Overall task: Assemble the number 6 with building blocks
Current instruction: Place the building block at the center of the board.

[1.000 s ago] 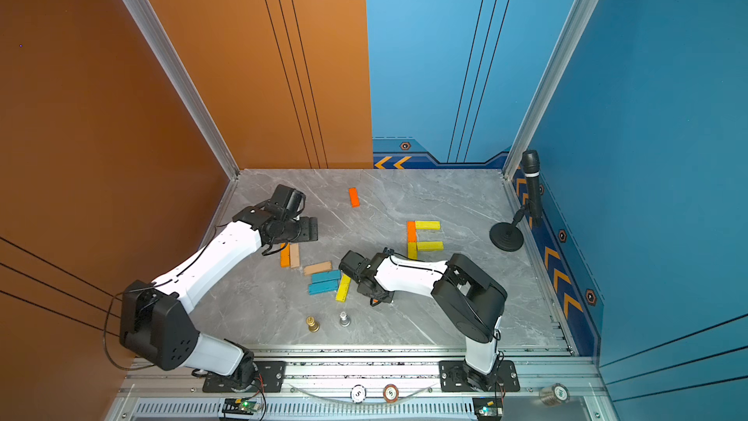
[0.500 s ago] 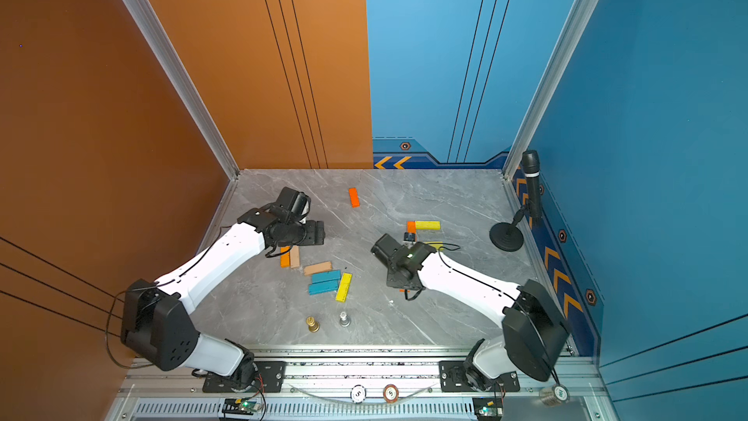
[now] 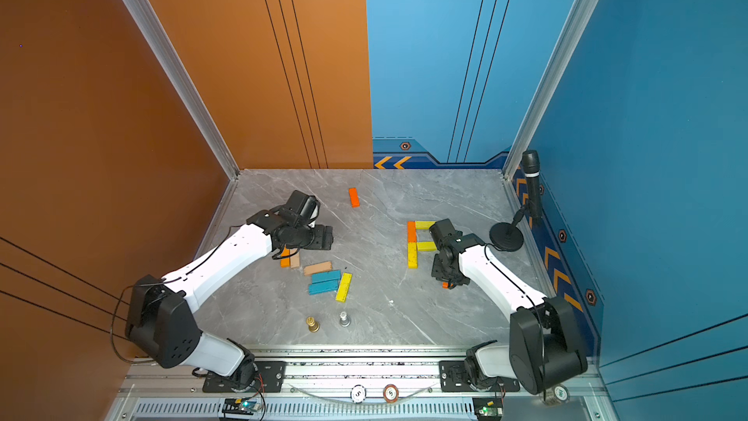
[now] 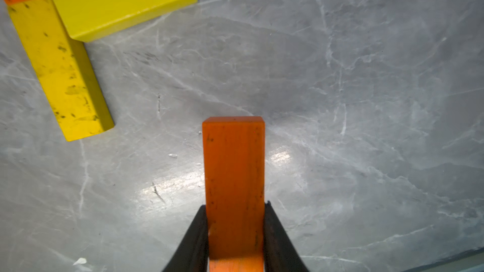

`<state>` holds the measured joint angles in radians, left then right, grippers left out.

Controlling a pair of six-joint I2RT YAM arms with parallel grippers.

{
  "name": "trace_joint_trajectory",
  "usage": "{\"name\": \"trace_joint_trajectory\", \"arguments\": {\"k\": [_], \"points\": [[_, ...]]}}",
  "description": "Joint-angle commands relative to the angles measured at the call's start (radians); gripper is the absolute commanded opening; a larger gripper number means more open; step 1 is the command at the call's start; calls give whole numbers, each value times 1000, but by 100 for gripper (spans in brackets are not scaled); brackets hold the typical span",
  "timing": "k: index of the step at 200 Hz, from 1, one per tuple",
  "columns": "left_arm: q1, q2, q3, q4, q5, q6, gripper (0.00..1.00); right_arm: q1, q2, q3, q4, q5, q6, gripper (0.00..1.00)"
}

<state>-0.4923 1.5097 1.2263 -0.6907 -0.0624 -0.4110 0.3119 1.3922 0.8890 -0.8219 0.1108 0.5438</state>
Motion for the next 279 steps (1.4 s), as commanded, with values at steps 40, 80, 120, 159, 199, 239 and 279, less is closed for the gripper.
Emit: {"name": "trace_joint_trajectory", "arguments": {"k": [40,80,120,159,199,239,279], "points": [[-17,37,5,4,9,21,91,-28,184,32,94,-13,-155,32],[-29,42,8,3,-13,37,91,-49,291,84,128,-38,-200,33],[-30,55,16,3,-7,39,91,-51,359,134,125,-48,-232,34],[-30,49,13,3,-7,42,91,-66,374,156,123,-59,-248,37],[-32,45,13,3,-5,42,91,-71,372,165,116,-71,-258,42],[-31,38,12,3,-3,40,91,-74,305,172,100,-98,-253,50],[-34,35,12,3,2,40,91,-111,204,171,121,-112,-207,54]]}}
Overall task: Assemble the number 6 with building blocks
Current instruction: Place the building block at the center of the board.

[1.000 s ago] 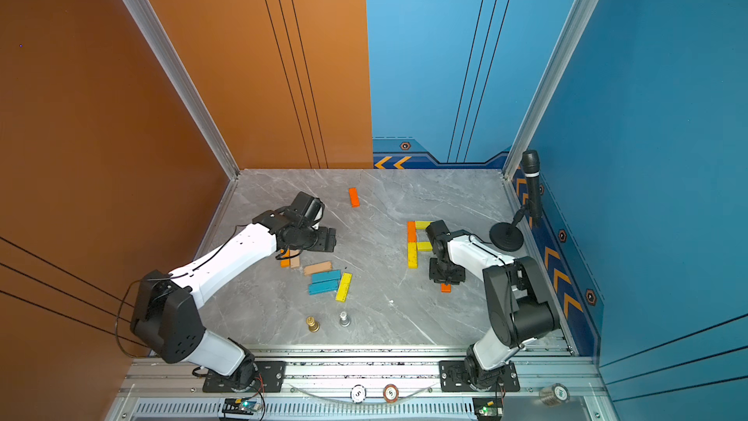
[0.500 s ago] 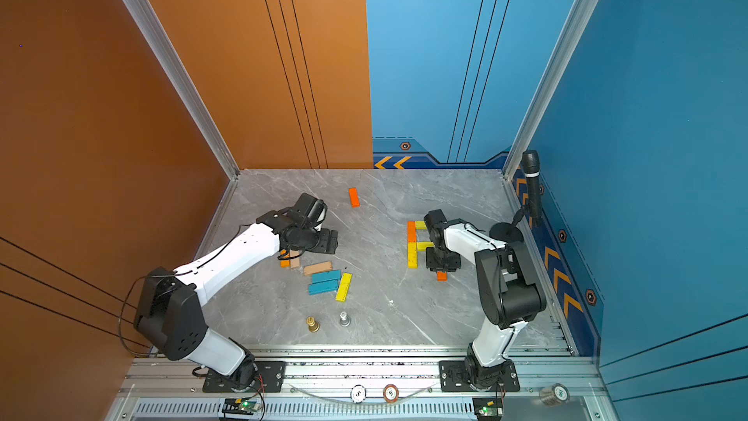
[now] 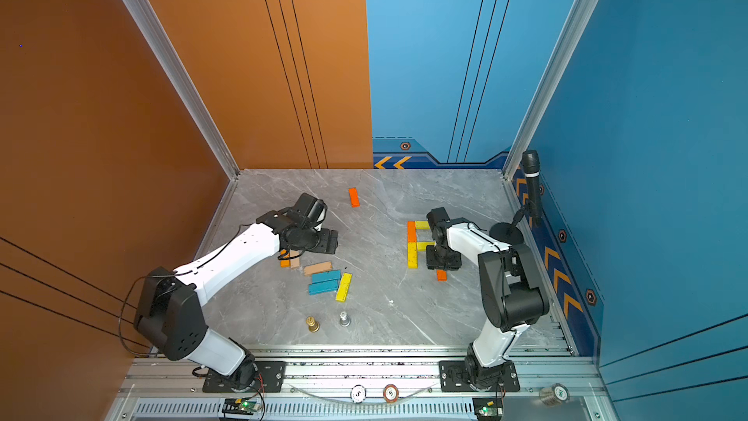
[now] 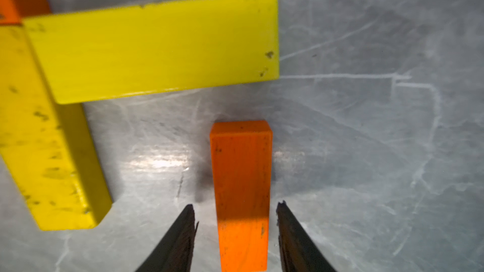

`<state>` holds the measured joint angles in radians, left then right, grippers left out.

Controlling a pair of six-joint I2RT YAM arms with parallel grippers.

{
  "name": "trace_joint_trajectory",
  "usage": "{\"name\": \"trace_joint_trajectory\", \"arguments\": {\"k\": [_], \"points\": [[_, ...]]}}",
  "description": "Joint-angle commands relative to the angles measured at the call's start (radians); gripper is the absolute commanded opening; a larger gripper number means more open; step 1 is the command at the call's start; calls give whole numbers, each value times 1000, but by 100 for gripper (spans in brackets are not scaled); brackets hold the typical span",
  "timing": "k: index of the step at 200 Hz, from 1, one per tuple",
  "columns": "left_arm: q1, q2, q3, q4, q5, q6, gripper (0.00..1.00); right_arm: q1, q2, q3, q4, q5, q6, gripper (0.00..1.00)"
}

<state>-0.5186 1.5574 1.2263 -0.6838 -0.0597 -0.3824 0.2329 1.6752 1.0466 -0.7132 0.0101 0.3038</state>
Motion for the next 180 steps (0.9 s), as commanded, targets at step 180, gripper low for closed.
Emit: {"name": "trace_joint_trajectory", "arguments": {"k": [180], "points": [[-9,5,18,-3,15,15,91,-170,183,202,13,88,-43,56]]}}
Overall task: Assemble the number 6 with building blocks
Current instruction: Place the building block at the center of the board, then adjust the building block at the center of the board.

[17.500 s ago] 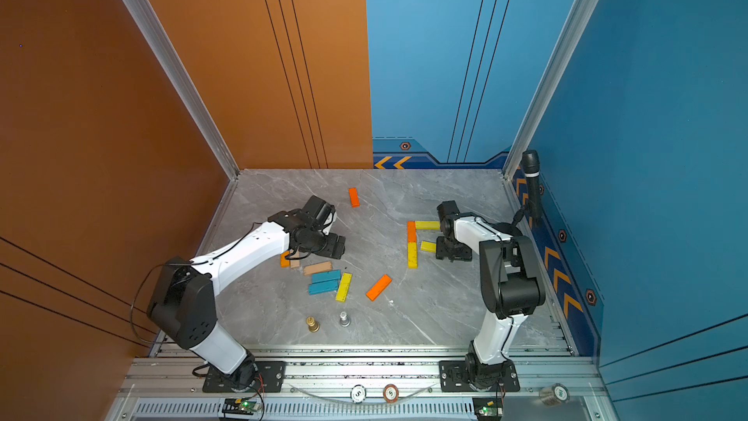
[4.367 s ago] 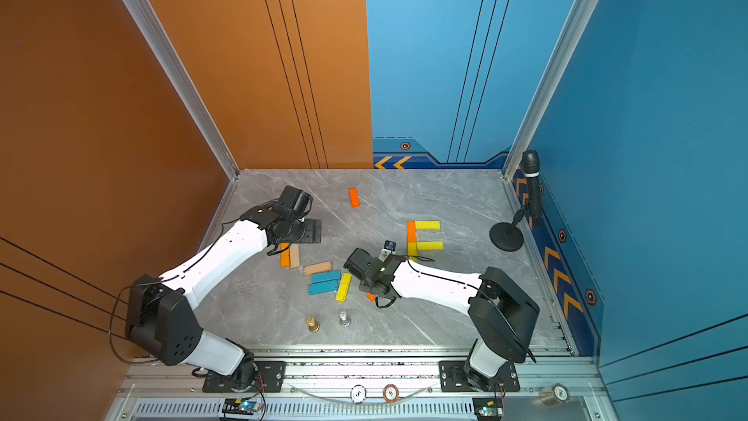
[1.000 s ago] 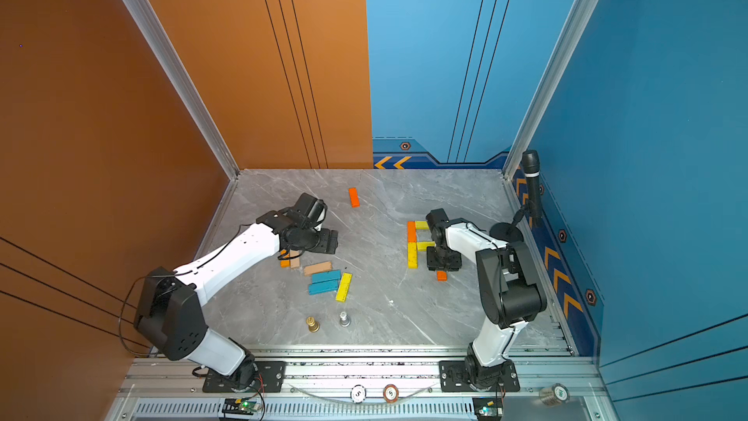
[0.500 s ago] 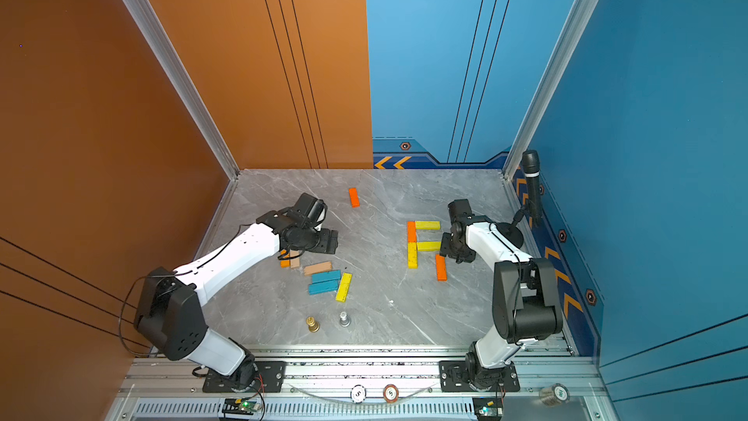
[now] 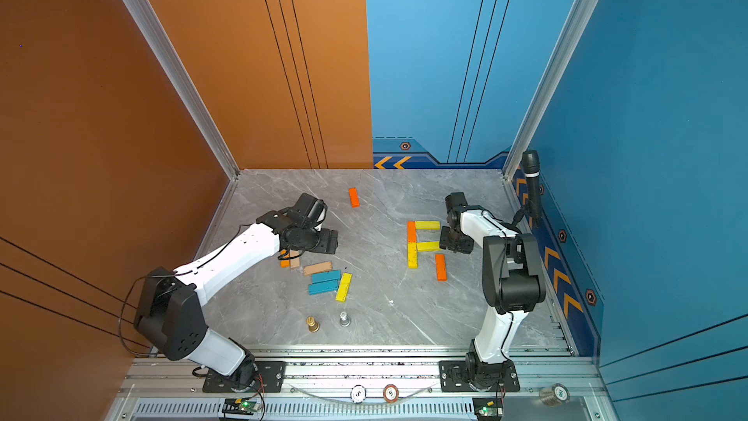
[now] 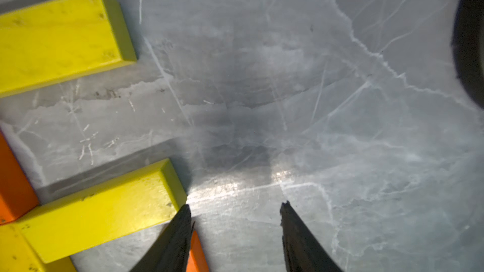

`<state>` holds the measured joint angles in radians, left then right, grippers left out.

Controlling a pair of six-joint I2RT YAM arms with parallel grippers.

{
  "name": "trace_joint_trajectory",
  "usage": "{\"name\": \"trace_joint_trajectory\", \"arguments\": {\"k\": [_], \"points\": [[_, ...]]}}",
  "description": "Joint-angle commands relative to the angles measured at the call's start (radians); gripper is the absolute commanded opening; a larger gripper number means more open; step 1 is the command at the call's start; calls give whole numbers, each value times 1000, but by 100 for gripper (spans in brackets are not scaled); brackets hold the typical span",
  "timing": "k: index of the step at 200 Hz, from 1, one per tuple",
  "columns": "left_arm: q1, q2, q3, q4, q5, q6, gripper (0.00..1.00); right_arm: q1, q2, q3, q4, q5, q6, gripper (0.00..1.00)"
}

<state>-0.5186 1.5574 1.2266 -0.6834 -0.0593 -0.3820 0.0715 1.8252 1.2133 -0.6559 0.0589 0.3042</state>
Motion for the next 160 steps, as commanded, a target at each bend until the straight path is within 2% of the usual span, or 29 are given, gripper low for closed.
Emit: {"name": "trace_joint_trajectory", "arguments": {"k": [1,77,160], "points": [[-9,5,18,-4,15,14,91,-9,34,35,-46,40,-45,56],[-12,3,15,-5,13,14,91,-15,89,59,-59,38,-91,59],[-17,2,16,-4,11,16,91,-12,82,46,-63,15,-101,63]]}}
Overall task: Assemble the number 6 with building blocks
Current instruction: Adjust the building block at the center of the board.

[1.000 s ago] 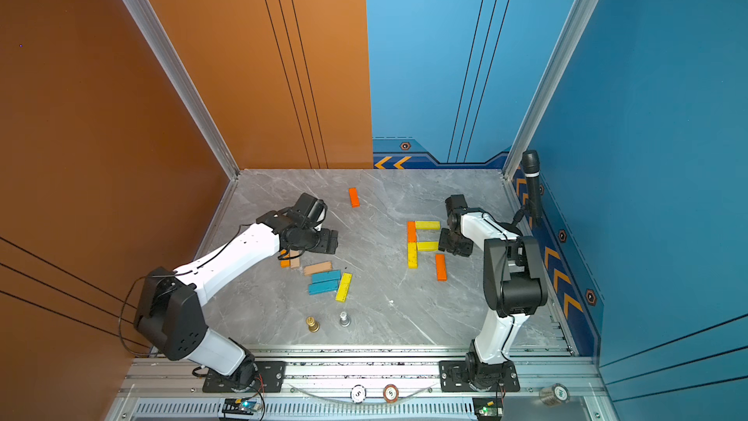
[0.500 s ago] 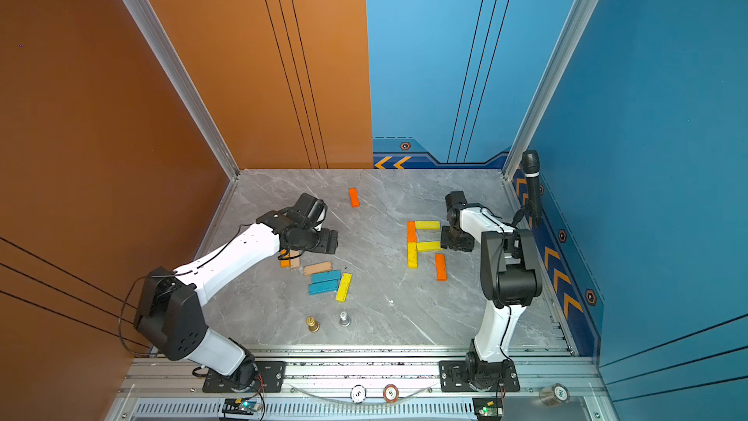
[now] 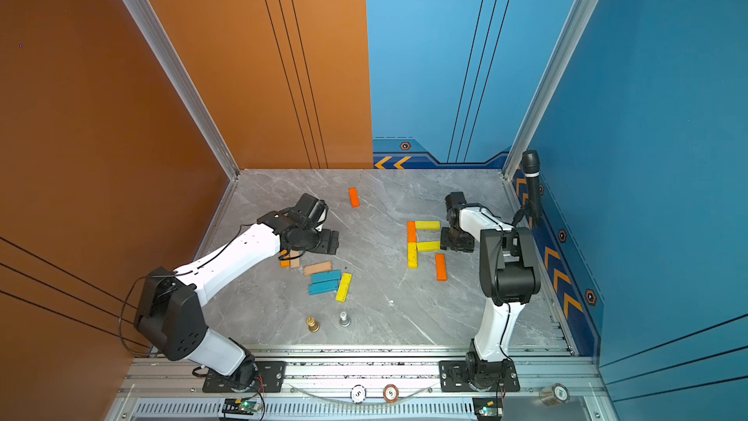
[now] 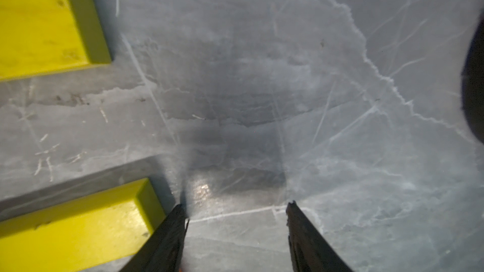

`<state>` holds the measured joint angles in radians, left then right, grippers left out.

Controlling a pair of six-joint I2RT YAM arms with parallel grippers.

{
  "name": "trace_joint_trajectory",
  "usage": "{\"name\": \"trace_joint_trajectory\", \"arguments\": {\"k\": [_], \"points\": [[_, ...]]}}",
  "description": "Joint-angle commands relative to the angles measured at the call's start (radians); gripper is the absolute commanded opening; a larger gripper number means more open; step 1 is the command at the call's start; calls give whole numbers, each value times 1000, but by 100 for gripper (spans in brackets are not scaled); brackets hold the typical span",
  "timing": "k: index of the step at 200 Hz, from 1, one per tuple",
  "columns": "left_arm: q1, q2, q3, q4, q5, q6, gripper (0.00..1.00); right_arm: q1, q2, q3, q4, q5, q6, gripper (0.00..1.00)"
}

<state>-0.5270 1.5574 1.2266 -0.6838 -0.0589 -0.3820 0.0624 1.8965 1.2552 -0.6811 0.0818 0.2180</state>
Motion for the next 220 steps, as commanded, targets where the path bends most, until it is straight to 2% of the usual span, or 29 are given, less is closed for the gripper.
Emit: {"name": "trace_joint_trajectory", "arguments": {"k": [1,220], "points": [[-8,3,16,-3,10,15,91,-3,11,4,-39,-7,-14,63],[-13,-1,15,-4,9,16,91,2,-15,-23,-39,-27,-13,68]]}}
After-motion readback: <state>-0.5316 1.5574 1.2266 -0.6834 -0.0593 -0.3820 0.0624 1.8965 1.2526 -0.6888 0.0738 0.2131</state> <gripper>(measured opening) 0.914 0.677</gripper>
